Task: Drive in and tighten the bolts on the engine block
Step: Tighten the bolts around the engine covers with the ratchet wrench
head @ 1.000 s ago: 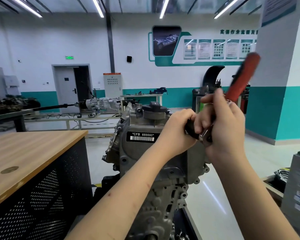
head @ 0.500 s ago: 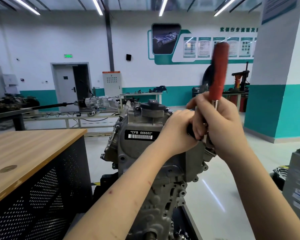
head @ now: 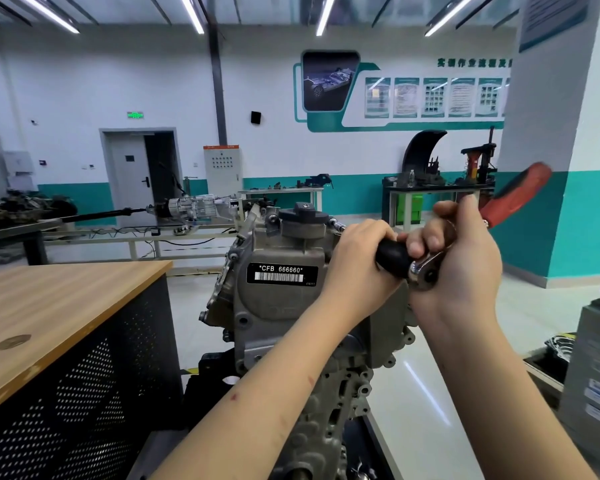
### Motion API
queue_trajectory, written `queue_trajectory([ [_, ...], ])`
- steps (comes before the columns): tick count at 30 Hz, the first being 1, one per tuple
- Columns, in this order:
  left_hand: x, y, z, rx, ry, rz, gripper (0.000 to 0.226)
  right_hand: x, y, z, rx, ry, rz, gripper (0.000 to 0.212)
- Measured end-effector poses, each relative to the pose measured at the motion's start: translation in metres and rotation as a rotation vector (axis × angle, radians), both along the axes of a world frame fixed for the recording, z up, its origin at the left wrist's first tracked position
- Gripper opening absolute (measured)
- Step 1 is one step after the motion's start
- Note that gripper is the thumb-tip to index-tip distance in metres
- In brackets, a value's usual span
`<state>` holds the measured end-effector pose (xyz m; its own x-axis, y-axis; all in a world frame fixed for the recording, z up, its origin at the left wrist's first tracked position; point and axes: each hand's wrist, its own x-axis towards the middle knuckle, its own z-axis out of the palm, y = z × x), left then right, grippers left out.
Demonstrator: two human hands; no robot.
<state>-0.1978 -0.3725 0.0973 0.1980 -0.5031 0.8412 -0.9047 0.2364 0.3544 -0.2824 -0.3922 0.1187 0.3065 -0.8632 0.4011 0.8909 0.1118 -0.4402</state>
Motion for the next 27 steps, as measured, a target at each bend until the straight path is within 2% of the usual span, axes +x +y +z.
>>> queue_trajectory([
  [2, 0.004, -0.002, -0.001, 0.038, -0.043, 0.021, 0.013, 0.0, 0.0, -0.002, -0.068, 0.048, -0.027, 0.032],
  [3, 0.006, -0.001, 0.0, 0.045, -0.069, 0.026, 0.022, 0.0, 0.0, -0.003, -0.138, 0.086, -0.058, 0.032],
  [5, 0.009, -0.001, 0.003, 0.093, -0.125, 0.029, 0.04, 0.001, -0.001, -0.003, -0.327, 0.177, -0.124, 0.033],
  [7, 0.011, -0.003, 0.006, 0.144, -0.168, 0.021, 0.046, 0.0, -0.002, -0.002, -0.559, 0.284, -0.161, 0.03],
  [9, 0.011, -0.002, 0.008, 0.21, -0.175, -0.007, 0.038, -0.004, -0.003, 0.001, -0.795, 0.42, -0.184, 0.025],
  [11, 0.011, 0.003, 0.008, 0.248, -0.124, -0.038, 0.012, -0.007, -0.003, 0.005, -0.965, 0.551, -0.18, 0.021],
  [13, 0.013, 0.012, 0.008, 0.297, -0.094, -0.072, 0.055, -0.009, -0.002, 0.008, -1.032, 0.601, -0.192, 0.019],
  [14, 0.014, 0.013, 0.007, 0.303, -0.073, -0.076, 0.061, -0.008, -0.001, 0.009, -1.011, 0.574, -0.195, 0.018],
  [15, 0.015, 0.011, 0.007, 0.288, -0.077, -0.07, 0.058, -0.006, 0.001, 0.008, -0.943, 0.513, -0.188, 0.017],
  [18, 0.011, 0.0, 0.006, 0.2, -0.022, -0.03, 0.006, 0.0, 0.008, 0.004, -0.606, 0.269, -0.151, 0.019],
  [20, 0.011, -0.006, -0.002, 0.078, 0.035, -0.036, 0.026, 0.003, 0.012, 0.001, -0.431, 0.156, -0.129, 0.027],
  [21, 0.008, -0.004, -0.005, 0.0, 0.088, -0.059, 0.029, 0.005, 0.014, 0.001, -0.355, 0.108, -0.11, 0.029],
  [24, 0.004, 0.001, -0.007, -0.138, 0.119, -0.107, 0.014, 0.007, 0.016, 0.005, -0.11, -0.013, -0.011, 0.035],
  [27, 0.004, 0.001, 0.002, -0.096, 0.044, -0.048, 0.015, 0.005, 0.012, 0.009, 0.081, -0.113, 0.096, 0.039],
])
